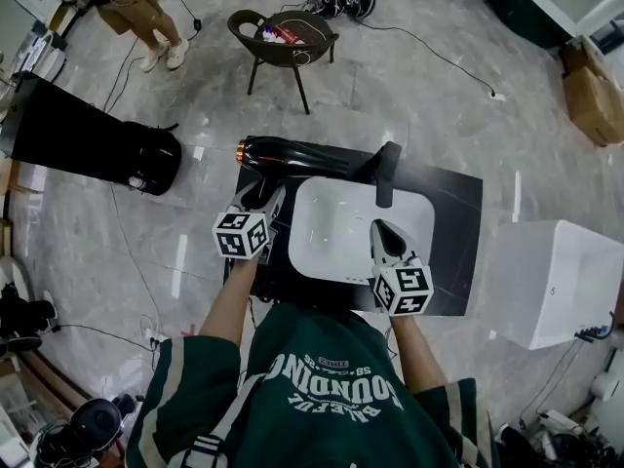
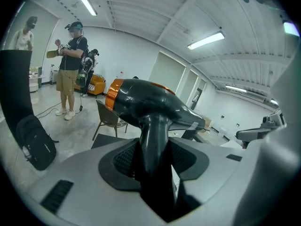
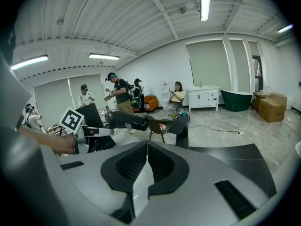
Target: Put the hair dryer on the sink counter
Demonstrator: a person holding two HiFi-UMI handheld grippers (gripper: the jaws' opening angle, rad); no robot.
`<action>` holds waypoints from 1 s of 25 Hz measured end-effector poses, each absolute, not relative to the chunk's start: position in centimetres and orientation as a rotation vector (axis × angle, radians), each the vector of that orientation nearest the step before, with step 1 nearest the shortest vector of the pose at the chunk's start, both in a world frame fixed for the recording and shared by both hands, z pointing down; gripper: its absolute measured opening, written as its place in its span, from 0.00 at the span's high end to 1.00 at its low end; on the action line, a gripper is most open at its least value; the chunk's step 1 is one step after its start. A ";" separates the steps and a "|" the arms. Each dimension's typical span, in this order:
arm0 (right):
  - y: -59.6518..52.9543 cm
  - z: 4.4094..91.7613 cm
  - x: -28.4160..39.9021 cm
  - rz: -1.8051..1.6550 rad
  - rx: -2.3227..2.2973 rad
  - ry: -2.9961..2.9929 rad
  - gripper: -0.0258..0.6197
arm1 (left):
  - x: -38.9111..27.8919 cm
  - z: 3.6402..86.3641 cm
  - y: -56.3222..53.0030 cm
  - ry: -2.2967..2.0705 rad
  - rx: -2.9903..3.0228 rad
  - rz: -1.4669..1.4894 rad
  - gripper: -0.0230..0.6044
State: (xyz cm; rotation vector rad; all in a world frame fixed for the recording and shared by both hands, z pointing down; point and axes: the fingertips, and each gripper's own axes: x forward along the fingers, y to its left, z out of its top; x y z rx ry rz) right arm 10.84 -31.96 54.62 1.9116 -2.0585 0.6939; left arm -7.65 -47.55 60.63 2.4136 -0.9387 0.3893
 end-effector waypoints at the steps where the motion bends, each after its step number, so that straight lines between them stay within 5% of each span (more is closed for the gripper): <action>1: -32.1 54.8 10.9 0.699 1.911 -2.056 0.89 | -7.6 60.9 -47.7 -0.935 2.410 0.393 0.66; 25: -32.6 58.7 11.6 0.835 1.895 -1.991 0.89 | -4.9 68.1 -50.5 -0.896 2.302 0.485 0.66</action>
